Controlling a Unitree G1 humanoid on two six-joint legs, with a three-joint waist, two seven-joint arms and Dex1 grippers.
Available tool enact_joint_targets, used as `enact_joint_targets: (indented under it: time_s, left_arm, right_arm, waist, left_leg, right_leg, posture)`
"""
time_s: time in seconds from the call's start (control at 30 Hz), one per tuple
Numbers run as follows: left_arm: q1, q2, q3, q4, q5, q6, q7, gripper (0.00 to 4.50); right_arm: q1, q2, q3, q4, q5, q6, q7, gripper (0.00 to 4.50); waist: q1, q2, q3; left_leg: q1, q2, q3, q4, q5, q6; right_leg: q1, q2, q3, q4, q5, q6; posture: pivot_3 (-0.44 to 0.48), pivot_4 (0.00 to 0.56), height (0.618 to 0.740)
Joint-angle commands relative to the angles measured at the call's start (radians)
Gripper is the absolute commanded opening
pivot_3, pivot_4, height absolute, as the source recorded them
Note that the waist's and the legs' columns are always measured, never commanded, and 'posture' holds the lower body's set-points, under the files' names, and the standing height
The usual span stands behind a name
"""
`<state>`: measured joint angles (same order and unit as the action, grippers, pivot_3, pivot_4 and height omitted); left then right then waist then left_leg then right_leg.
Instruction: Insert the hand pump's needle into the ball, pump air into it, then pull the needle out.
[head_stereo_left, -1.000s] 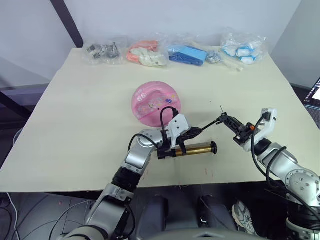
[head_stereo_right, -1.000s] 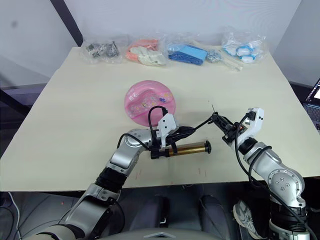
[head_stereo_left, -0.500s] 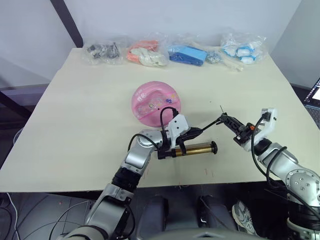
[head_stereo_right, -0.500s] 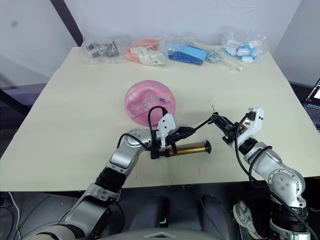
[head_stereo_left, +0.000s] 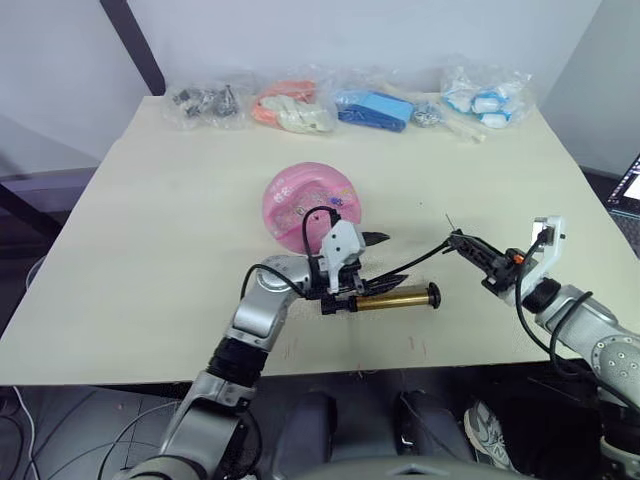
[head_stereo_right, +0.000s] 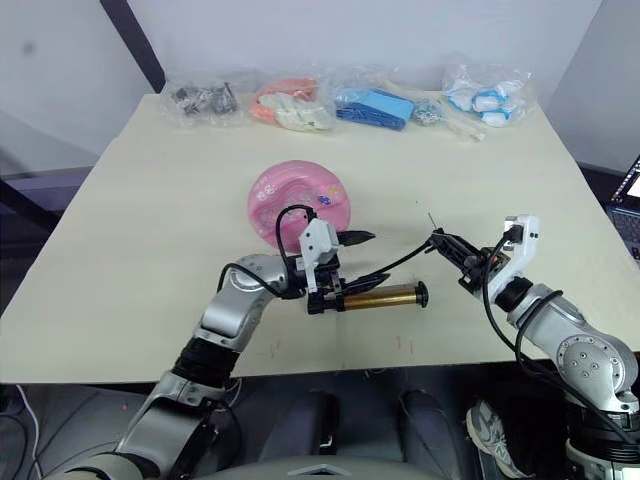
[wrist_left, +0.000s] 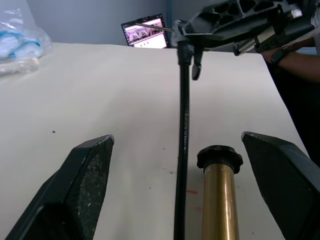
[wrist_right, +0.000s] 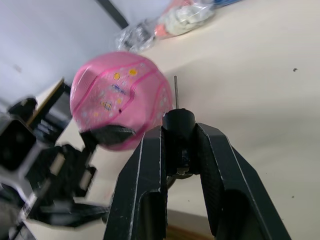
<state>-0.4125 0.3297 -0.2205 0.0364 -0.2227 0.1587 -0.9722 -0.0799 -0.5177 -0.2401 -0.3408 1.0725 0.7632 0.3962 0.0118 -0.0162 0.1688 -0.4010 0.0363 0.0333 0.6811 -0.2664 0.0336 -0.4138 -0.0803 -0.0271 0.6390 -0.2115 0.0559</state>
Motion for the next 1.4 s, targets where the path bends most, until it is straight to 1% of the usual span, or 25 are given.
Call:
enact_joint_targets:
  time_s: [0.03, 0.1, 0.23, 0.37, 0.43, 0.53, 0.67, 0.73, 0.83, 0.93, 1.07, 1.2, 1.4]
  left_arm:
    - [0.028, 0.055, 0.079, -0.114, -0.065, 0.019, -0.015, 4.43]
    - [0.047, 0.094, 0.116, -0.148, -0.098, 0.035, -0.021, 4.43]
    - [0.069, 0.147, 0.174, -0.181, -0.139, 0.054, -0.019, 4.43]
    - [0.112, 0.205, 0.239, -0.221, -0.185, 0.078, -0.026, 4.43]
    - [0.127, 0.234, 0.261, -0.222, -0.189, 0.074, -0.029, 4.43]
    - [0.123, 0.264, 0.318, -0.199, -0.194, 0.08, 0.0, 4.43]
    - [0.111, 0.268, 0.385, -0.19, -0.219, 0.107, 0.06, 4.43]
    - [0.106, 0.278, 0.429, -0.166, -0.212, 0.109, 0.104, 4.43]
    - [0.096, 0.291, 0.465, -0.145, -0.21, 0.118, 0.141, 4.43]
    - [0.077, 0.309, 0.471, -0.133, -0.21, 0.129, 0.151, 4.43]
    - [0.028, 0.35, 0.459, -0.065, -0.179, 0.139, 0.154, 4.43]
    - [-0.016, 0.38, 0.409, 0.009, -0.155, 0.179, 0.121, 4.43]
    - [-0.108, 0.381, 0.331, 0.151, -0.105, 0.165, 0.059, 4.43]
  right_arm:
    - [0.013, -0.05, 0.027, -0.036, -0.093, -0.071, 0.133, 0.36]
    - [0.015, -0.069, 0.052, -0.035, -0.162, -0.124, 0.194, 0.36]
    - [0.002, -0.081, 0.077, -0.028, -0.238, -0.178, 0.256, 0.36]
    - [-0.02, -0.112, 0.135, -0.024, -0.385, -0.296, 0.348, 0.36]
    - [-0.025, -0.118, 0.16, -0.017, -0.434, -0.339, 0.38, 0.36]
    - [-0.04, -0.117, 0.185, -0.007, -0.491, -0.395, 0.412, 0.36]
    - [-0.059, -0.106, 0.203, -0.001, -0.538, -0.442, 0.434, 0.36]
    - [-0.079, -0.09, 0.217, -0.001, -0.575, -0.488, 0.434, 0.36]
    - [-0.088, -0.073, 0.231, 0.004, -0.609, -0.54, 0.45, 0.36]
    - [-0.091, -0.056, 0.233, 0.012, -0.62, -0.571, 0.461, 0.36]
    - [-0.094, -0.043, 0.246, 0.014, -0.635, -0.595, 0.481, 0.36]
    - [-0.089, -0.035, 0.257, 0.015, -0.649, -0.608, 0.483, 0.36]
    - [-0.087, -0.02, 0.265, 0.004, -0.659, -0.606, 0.473, 0.36]
  waist:
    - [-0.001, 0.0, 0.0]
    - [-0.001, 0.0, 0.0]
    - [0.001, 0.0, 0.0]
    - [-0.002, 0.0, 0.001]
    - [-0.001, 0.0, 0.001]
    - [0.0, -0.001, 0.001]
    - [0.002, -0.001, 0.001]
    - [0.001, -0.002, 0.001]
    - [-0.001, -0.002, 0.002]
    - [0.0, -0.002, 0.002]
    - [0.002, -0.003, 0.002]
    - [0.0, -0.003, 0.002]
    - [0.0, -0.004, 0.003]
  left_leg:
    - [0.0, 0.0, 0.0, 0.0, 0.0, 0.0]
    - [0.0, 0.0, -0.001, 0.0, 0.0, 0.0]
    - [0.0, 0.0, -0.001, 0.0, 0.0, 0.0]
    - [0.0, 0.0, -0.001, 0.0, 0.0, 0.0]
    - [0.0, 0.001, -0.001, 0.0, 0.0, 0.0]
    - [0.0, 0.001, 0.0, 0.0, 0.0, 0.0]
    - [0.0, 0.001, 0.001, 0.0, 0.0, 0.0]
    - [0.0, 0.001, 0.001, 0.0, 0.0, 0.0]
    - [0.0, 0.001, 0.001, 0.0, 0.0, 0.0]
    - [0.0, 0.001, 0.001, 0.0, 0.0, 0.0]
    - [0.0, 0.001, 0.001, 0.0, 0.0, 0.0]
    - [0.0, 0.001, 0.001, 0.0, 0.0, 0.0]
    - [0.0, 0.001, 0.001, 0.0, 0.0, 0.0]
  right_leg:
    - [0.0, 0.0, 0.0, 0.0, 0.0, 0.0]
    - [0.0, 0.0, 0.0, 0.0, -0.001, -0.002]
    - [0.0, 0.0, 0.0, 0.0, -0.002, -0.002]
    - [0.0, 0.0, 0.0, -0.001, -0.002, -0.002]
    - [0.0, 0.0, 0.0, -0.001, -0.002, -0.001]
    - [0.0, 0.0, -0.001, -0.001, -0.003, -0.001]
    - [0.0, 0.0, -0.001, -0.001, -0.003, -0.001]
    - [0.0, 0.0, -0.001, -0.001, -0.001, -0.001]
    - [0.0, 0.001, -0.001, -0.001, -0.001, -0.001]
    - [0.0, 0.001, -0.001, -0.001, 0.0, 0.0]
    - [0.0, 0.0, -0.001, -0.001, 0.0, 0.0]
    - [0.0, 0.001, -0.001, -0.001, 0.0, 0.0]
    - [0.0, 0.001, -0.001, -0.001, 0.0, 0.0]
  posture:
    - [0.0, 0.15, 0.74]
    - [0.0, 0.15, 0.74]
    - [0.0, 0.15, 0.74]
    - [0.0, 0.15, 0.74]
    - [0.0, 0.15, 0.74]
    - [0.0, 0.15, 0.74]
    - [0.0, 0.15, 0.74]
    - [0.0, 0.15, 0.74]
    - [0.0, 0.15, 0.74]
    - [0.0, 0.15, 0.74]
    - [0.0, 0.15, 0.74]
    - [0.0, 0.15, 0.74]
    - [0.0, 0.15, 0.74]
